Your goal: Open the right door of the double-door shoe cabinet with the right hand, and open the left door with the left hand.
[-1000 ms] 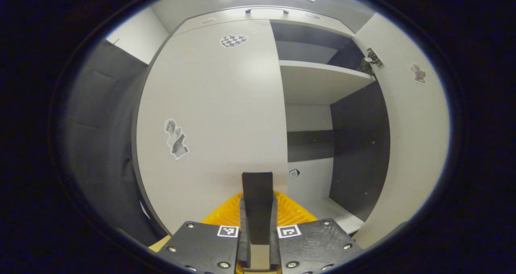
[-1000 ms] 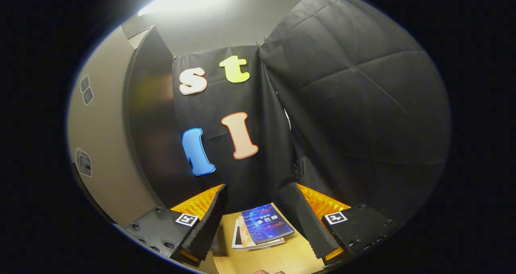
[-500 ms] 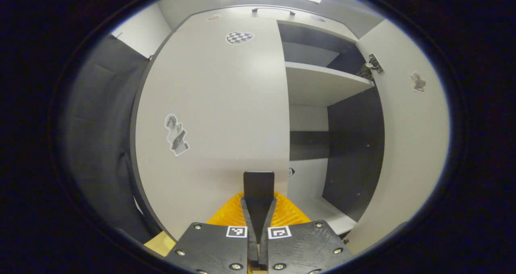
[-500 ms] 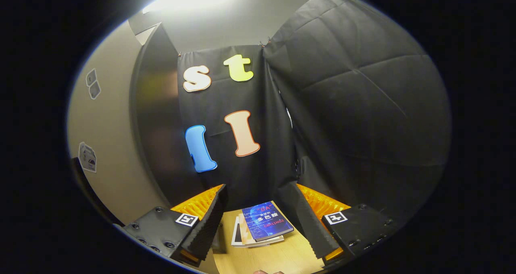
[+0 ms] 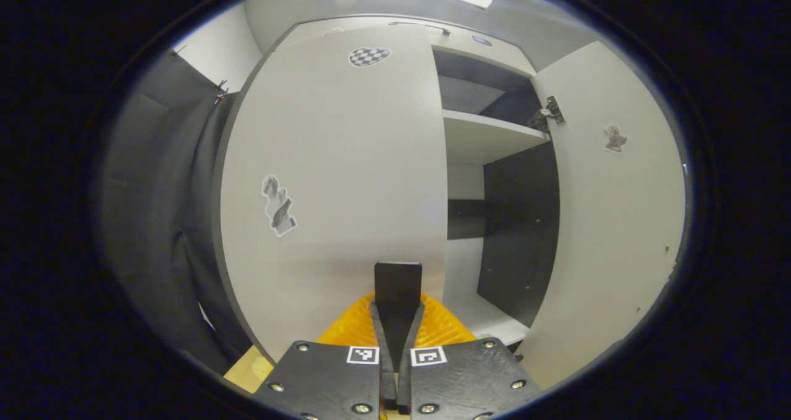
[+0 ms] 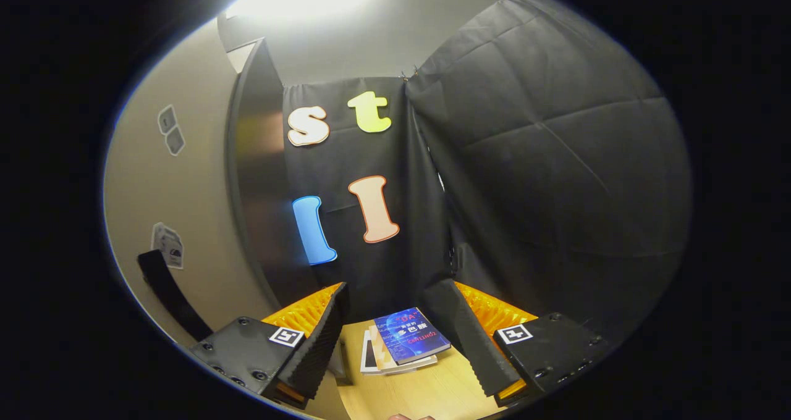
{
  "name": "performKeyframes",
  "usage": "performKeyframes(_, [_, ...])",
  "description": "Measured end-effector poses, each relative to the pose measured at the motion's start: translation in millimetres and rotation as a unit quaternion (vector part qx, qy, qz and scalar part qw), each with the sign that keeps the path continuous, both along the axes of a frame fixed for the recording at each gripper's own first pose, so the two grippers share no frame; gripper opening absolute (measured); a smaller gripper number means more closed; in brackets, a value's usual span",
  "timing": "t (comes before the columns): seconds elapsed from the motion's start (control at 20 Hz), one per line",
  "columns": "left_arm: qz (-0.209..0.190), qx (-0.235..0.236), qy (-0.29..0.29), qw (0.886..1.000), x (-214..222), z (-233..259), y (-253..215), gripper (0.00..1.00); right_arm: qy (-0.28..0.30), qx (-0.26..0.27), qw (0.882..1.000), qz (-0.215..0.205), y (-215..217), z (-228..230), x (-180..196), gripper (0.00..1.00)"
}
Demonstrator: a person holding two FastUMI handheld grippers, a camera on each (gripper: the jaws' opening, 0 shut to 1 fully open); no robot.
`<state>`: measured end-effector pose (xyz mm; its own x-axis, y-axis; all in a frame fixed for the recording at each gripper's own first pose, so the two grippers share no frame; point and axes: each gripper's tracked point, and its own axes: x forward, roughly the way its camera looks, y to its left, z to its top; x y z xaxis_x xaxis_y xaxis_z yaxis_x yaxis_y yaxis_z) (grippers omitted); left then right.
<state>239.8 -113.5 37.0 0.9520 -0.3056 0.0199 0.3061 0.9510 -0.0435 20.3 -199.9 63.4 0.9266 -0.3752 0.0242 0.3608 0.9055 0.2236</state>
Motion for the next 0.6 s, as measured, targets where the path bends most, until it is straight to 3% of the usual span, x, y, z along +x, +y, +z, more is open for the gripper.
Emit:
performKeyframes(0.3, [-0.037, -0.010, -0.005, 0.999, -6.5, 2.6, 5.8, 0.04, 0.007, -0.002, 1.000, -0.011, 34.4, -1.9, -31.5, 0.98])
performKeyframes(0.6, [-0.045, -0.005, -0.010, 0.999, -15.4, 3.4, 16.3, 0.04, 0.012, -0.012, 1.000, -0.017, 68.0, -2.7, -48.2, 0.98])
